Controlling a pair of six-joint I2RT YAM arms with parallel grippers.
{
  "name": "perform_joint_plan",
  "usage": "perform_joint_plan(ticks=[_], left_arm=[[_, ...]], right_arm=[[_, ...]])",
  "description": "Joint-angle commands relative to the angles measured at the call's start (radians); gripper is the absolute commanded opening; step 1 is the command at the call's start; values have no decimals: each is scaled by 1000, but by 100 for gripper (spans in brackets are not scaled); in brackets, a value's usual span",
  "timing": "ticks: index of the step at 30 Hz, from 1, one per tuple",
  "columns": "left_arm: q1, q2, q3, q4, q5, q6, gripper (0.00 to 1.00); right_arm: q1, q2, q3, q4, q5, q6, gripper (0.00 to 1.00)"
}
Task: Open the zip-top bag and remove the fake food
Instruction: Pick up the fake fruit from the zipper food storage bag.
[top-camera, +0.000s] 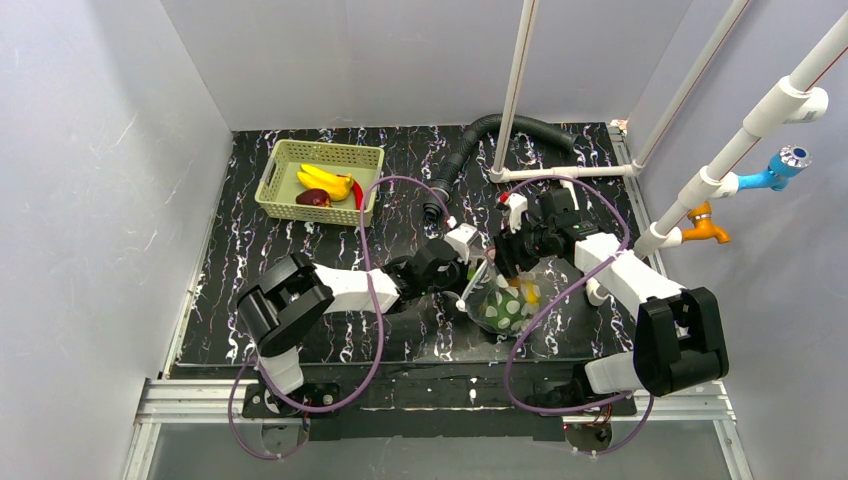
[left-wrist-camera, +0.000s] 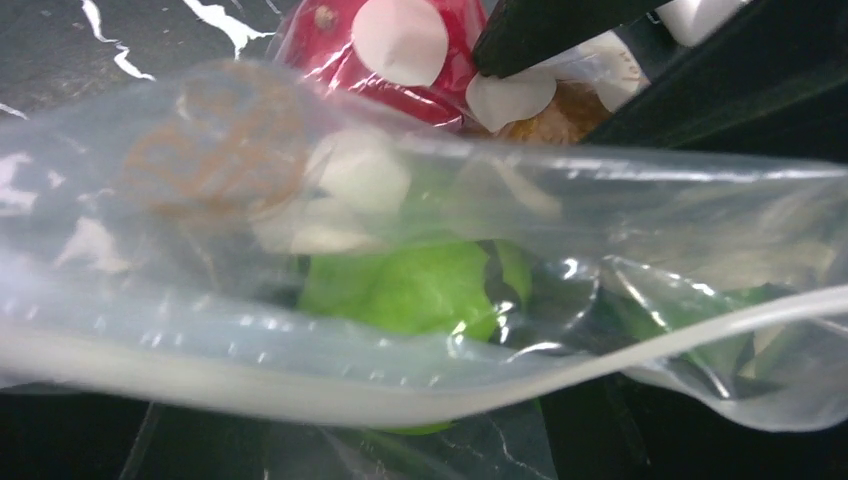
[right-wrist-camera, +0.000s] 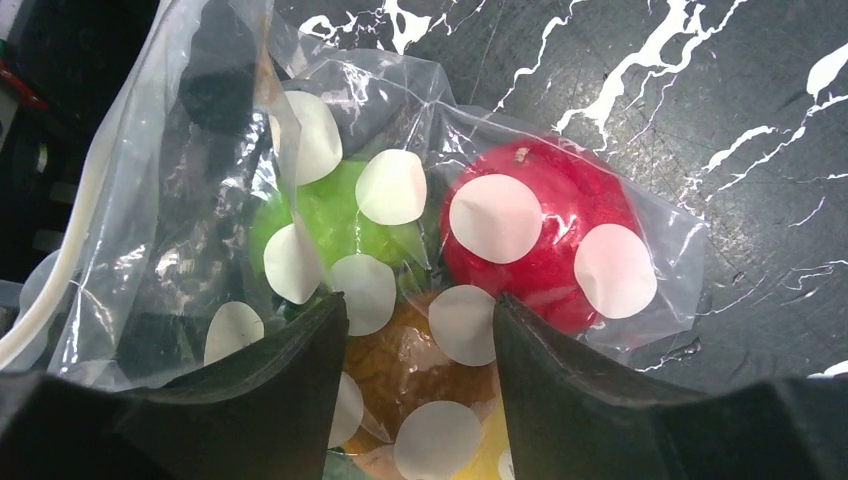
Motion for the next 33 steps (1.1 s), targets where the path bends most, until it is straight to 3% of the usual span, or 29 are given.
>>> perform_joint_plan(ticks=[1,6,16,27,33], left_arm=[[-3,-100,-36,-112,-81,44,9],[-2,-204,-88,-103,-112,3,0],[37,-307,-205,-41,-119,-182,0],[50,-359,-261,46,-97,-297,0],[51,-346,-269,93,-74,-327,0]], right_arm=[[7,-29,16,-53,0,-30,67],[-23,-84,19,-61,-28,-32,77],[-57,-175,30,-128,-126,-142,88],[-74,-251,17,-408,-561,-566,93],[-37,-231,-26,-297,-498,-480,98]])
